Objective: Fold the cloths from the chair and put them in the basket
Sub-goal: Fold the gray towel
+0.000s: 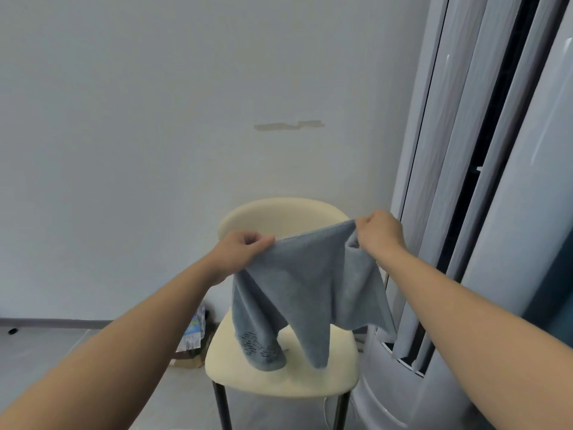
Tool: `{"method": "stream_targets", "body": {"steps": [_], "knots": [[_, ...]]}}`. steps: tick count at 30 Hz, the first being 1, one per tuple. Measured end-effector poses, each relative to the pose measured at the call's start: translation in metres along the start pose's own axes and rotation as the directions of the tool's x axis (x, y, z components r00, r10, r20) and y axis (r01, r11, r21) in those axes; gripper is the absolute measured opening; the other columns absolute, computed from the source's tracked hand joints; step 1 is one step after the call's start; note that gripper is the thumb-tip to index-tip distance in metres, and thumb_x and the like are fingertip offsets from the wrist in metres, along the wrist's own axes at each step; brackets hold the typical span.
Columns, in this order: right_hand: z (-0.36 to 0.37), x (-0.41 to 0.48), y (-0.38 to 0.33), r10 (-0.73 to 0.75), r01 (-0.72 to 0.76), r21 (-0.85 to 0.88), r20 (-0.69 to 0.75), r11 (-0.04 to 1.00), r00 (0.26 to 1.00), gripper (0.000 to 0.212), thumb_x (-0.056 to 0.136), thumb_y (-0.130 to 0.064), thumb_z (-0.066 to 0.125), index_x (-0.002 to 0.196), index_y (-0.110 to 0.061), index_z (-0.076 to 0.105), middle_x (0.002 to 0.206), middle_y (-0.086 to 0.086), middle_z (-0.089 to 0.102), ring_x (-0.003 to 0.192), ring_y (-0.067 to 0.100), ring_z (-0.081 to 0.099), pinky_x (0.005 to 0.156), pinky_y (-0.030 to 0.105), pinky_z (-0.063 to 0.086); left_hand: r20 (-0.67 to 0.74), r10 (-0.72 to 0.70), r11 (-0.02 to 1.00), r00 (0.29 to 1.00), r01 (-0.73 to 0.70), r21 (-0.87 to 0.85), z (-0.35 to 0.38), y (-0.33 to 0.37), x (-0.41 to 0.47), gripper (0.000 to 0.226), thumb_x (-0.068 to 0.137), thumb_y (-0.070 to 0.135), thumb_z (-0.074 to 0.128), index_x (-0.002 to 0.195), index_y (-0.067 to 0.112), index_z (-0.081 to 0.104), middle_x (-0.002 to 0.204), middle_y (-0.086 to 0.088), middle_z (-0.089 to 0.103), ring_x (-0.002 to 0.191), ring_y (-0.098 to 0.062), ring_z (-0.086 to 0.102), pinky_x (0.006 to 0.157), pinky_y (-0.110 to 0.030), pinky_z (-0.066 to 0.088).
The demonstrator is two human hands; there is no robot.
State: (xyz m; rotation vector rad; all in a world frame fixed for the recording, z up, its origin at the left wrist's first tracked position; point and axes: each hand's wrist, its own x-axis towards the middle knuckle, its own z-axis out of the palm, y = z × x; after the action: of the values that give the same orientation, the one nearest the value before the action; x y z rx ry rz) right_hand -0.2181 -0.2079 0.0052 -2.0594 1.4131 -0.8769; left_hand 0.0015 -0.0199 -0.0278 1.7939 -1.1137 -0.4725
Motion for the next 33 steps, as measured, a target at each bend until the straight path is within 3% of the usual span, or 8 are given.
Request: {"method": "stream_targets", "body": {"steps": [3, 8, 14, 19, 22, 24, 28, 33], "knots": [[0.011, -0.005, 0.002, -0.103, 0.099, 0.041, 0.137, 0.994, 0.985, 0.012, 0.092, -0.019, 0.06, 0.102, -0.016, 0.066, 0.103, 0.005, 0.069, 0.093, 0.025, 0.064, 0.072, 0.028, 0.045, -0.029, 0.043, 0.998, 0.999, -0.045, -0.054, 0.002, 0.012, 0.002, 0.024, 0.095, 0.033, 0.071, 0.092, 0.009, 0.073, 0.077, 0.004, 0.06, 0.073, -0.012, 0.05, 0.065, -0.028, 0.039], [0.031, -0.034, -0.019, -0.333, 0.068, 0.49, 0.478, 0.869, 0.813, 0.054, 0.09, -0.009, 0.075, 0.14, -0.014, 0.056, 0.129, 0.006, 0.066, 0.11, 0.012, 0.066, 0.078, 0.013, 0.053, -0.056, 0.162, 0.986, 0.985, -0.163, -0.026, 0.015, 0.034, 0.008, 0.02, 0.094, 0.033, 0.072, 0.09, 0.014, 0.074, 0.064, 0.01, 0.054, 0.056, -0.008, 0.042, 0.055, -0.025, 0.034], [0.031, -0.059, -0.034, -0.424, 0.01, 0.552, 0.628, 0.834, 0.653, 0.013, 0.093, -0.017, 0.075, 0.106, -0.016, 0.076, 0.098, -0.004, 0.079, 0.083, -0.003, 0.071, 0.067, 0.008, 0.048, -0.042, 0.148, 0.966, 0.988, -0.153, -0.211, 0.014, 0.036, 0.008, 0.029, 0.08, 0.045, 0.075, 0.092, 0.018, 0.075, 0.087, 0.002, 0.073, 0.081, -0.013, 0.063, 0.083, -0.039, 0.052], [0.035, -0.056, -0.04, -0.36, 0.187, 0.364, 0.497, 0.912, 0.79, 0.015, 0.091, -0.009, 0.064, 0.094, -0.009, 0.078, 0.071, -0.006, 0.071, 0.063, 0.0, 0.059, 0.059, 0.016, 0.045, 0.085, 0.106, 0.963, 0.991, -0.081, -0.258, 0.004, 0.024, 0.005, 0.027, 0.074, 0.024, 0.086, 0.098, 0.017, 0.075, 0.089, -0.002, 0.074, 0.085, -0.017, 0.066, 0.084, -0.041, 0.05], [0.03, -0.043, -0.043, -0.322, 0.26, 0.233, 0.293, 0.937, 0.9, 0.029, 0.098, -0.015, 0.047, 0.072, -0.01, 0.059, 0.069, 0.003, 0.059, 0.065, 0.017, 0.051, 0.059, 0.031, 0.038, 0.178, 0.074, 0.995, 0.981, -0.062, -0.075, -0.003, 0.008, 0.003, 0.025, 0.075, 0.011, 0.084, 0.098, 0.011, 0.073, 0.087, -0.002, 0.072, 0.079, -0.014, 0.064, 0.076, -0.036, 0.05], [0.024, -0.031, -0.04, -0.291, 0.256, 0.184, 0.199, 0.949, 0.936, 0.037, 0.101, -0.018, 0.041, 0.064, -0.016, 0.044, 0.064, 0.001, 0.048, 0.067, 0.022, 0.046, 0.059, 0.035, 0.032, 0.172, 0.057, 0.989, 0.983, -0.08, 0.128, -0.007, -0.003, 0.004, 0.011, 0.082, 0.014, 0.08, 0.085, 0.009, 0.071, 0.076, 0.003, 0.065, 0.07, -0.01, 0.057, 0.07, -0.033, 0.046], [0.016, -0.008, -0.025, -0.219, 0.21, 0.09, 0.099, 0.974, 0.971, 0.04, 0.103, -0.021, 0.037, 0.064, -0.017, 0.04, 0.066, 0.001, 0.045, 0.077, 0.025, 0.049, 0.068, 0.031, 0.031, 0.071, 0.061, 0.869, 0.996, -0.088, 0.488, -0.011, -0.018, 0.004, 0.036, 0.099, 0.034, 0.061, 0.071, 0.012, 0.054, 0.064, 0.004, 0.049, 0.062, -0.014, 0.044, 0.063, -0.033, 0.038], [0.015, 0.008, -0.008, -0.059, 0.059, 0.102, 0.004, 0.993, 0.998, 0.032, 0.105, -0.024, 0.033, 0.089, -0.006, 0.054, 0.088, 0.012, 0.058, 0.077, 0.027, 0.052, 0.062, 0.032, 0.031, 0.028, 0.077, 0.814, 0.997, -0.08, 0.575, -0.01, -0.025, 0.0, 0.045, 0.104, 0.048, 0.049, 0.084, 0.01, 0.06, 0.077, -0.008, 0.063, 0.068, -0.019, 0.052, 0.065, -0.035, 0.042]]}}
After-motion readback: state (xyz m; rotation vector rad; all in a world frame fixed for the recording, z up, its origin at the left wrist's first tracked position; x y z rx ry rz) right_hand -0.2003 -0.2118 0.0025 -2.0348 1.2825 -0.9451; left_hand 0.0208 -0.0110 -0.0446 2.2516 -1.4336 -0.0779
